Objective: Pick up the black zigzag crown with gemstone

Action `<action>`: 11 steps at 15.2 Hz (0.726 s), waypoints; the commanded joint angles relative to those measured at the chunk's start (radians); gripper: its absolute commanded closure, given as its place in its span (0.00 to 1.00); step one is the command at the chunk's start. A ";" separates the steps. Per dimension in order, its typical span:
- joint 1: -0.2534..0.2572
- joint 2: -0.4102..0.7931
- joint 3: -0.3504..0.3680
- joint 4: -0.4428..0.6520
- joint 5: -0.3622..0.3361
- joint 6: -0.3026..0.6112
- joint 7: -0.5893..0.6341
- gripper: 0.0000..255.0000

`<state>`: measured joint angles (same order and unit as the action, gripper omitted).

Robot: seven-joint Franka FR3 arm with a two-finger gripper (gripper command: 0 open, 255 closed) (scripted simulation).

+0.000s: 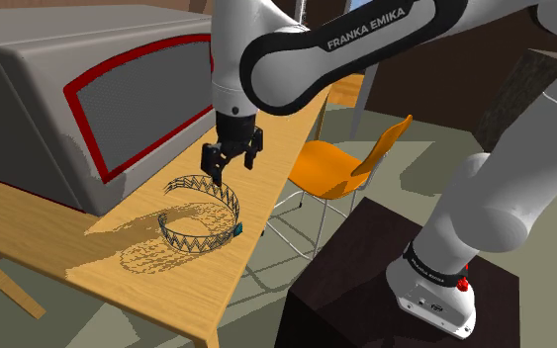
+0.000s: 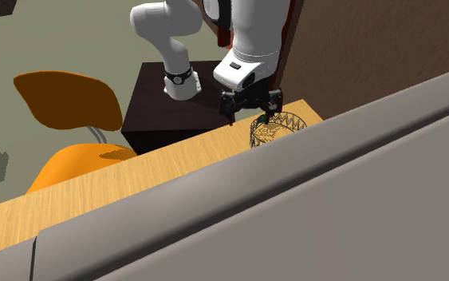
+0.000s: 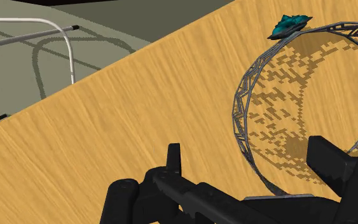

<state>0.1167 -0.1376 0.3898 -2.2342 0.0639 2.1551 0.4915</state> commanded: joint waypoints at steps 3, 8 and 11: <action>0.006 0.053 0.016 -0.007 -0.018 0.059 0.031 0.00; 0.006 0.086 0.020 -0.038 -0.033 0.121 0.042 0.00; 0.007 0.088 0.020 -0.037 -0.034 0.121 0.044 1.00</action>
<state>0.1232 -0.0510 0.4098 -2.2709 0.0307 2.2742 0.5350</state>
